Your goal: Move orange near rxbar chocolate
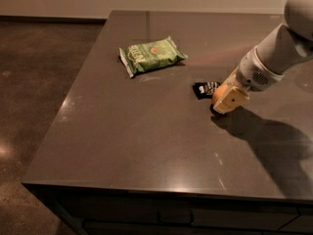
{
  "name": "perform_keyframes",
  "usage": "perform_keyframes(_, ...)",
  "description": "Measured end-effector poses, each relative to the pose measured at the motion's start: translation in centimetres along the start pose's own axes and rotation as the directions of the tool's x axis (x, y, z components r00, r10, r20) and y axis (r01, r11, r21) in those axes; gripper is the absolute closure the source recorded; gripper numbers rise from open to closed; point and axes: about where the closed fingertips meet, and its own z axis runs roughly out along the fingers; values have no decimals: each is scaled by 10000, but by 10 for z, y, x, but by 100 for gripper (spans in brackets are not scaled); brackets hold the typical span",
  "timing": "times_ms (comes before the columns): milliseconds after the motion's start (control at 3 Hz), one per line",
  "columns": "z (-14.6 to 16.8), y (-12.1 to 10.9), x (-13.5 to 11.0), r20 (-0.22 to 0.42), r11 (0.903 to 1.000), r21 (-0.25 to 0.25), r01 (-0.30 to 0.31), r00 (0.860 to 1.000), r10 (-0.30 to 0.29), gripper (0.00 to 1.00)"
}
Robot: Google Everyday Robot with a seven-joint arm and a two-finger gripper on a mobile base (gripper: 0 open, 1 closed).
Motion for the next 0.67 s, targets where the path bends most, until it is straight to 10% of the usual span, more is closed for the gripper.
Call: perform_keyframes(667,3,4,1,78,10000,-15,93,9999,-93,0)
